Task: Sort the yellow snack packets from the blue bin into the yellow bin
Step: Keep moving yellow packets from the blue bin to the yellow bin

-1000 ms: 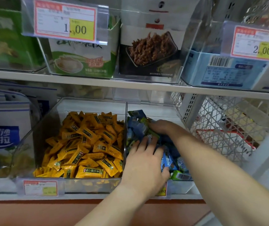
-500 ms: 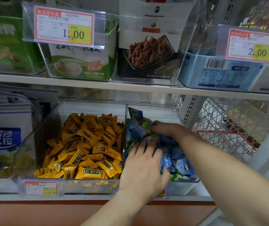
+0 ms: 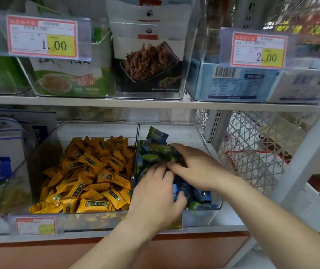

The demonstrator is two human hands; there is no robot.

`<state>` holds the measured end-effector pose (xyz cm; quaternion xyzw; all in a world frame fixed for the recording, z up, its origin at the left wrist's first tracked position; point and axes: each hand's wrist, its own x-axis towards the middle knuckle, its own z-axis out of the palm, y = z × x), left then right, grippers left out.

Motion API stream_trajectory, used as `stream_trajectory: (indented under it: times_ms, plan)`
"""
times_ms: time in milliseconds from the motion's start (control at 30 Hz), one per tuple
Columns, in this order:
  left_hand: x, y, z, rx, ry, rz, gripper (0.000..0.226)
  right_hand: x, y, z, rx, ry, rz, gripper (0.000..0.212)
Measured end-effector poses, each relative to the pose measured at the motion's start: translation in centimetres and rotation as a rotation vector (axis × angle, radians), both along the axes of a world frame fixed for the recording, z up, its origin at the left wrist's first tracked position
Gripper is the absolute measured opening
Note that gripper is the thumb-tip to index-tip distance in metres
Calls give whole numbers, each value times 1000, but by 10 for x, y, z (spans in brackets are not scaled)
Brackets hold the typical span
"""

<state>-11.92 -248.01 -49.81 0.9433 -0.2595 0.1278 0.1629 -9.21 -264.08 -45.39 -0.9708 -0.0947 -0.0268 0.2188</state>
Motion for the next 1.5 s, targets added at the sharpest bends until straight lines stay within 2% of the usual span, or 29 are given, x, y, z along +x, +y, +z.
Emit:
stream_trajectory:
  times_ms: [67,133,233,300,400,467,567,633,733,800,867,967,1133,1300,1500]
  plan:
    - [0,2,6,-57,35,-9,58,-5,3,3,-113,-28,8,49]
    - [-2,6,14,-76,34,4,51,-14,-3,7,-118,-60,5,52]
    - [-3,15,29,-64,-25,42,38,-38,-28,-1,-177,-247,-76,52]
    - [3,17,42,-98,-49,59,30,-55,-44,-14,-103,-293,-157,54]
    - [26,-1,64,-235,-20,16,23,-67,-57,-28,66,-239,-238,75]
    - [51,-27,75,-257,26,-38,16,-70,-59,-27,179,-198,-215,76]
    - [97,-71,78,-141,164,-120,16,-74,-60,-27,250,-124,-133,59]
    - [120,-94,69,-12,334,-161,24,-76,-61,-31,249,-105,-99,66]
    - [142,-113,48,312,530,-172,36,-77,-66,-37,275,-92,-61,75]
    - [149,-111,41,336,614,-188,39,-77,-66,-39,249,-96,-46,77]
    - [152,-110,42,331,677,-206,50,-77,-69,-41,245,-106,-47,79]
    - [154,-105,43,364,702,-239,57,-75,-71,-43,249,-110,-47,80]
    - [159,-99,43,312,638,-277,37,-76,-72,-43,253,-114,-44,79]
    - [157,-96,39,231,565,-253,27,-76,-71,-42,210,-73,-76,84]
    - [156,-82,51,-228,405,-107,10,-70,-61,-39,156,-138,-149,75]
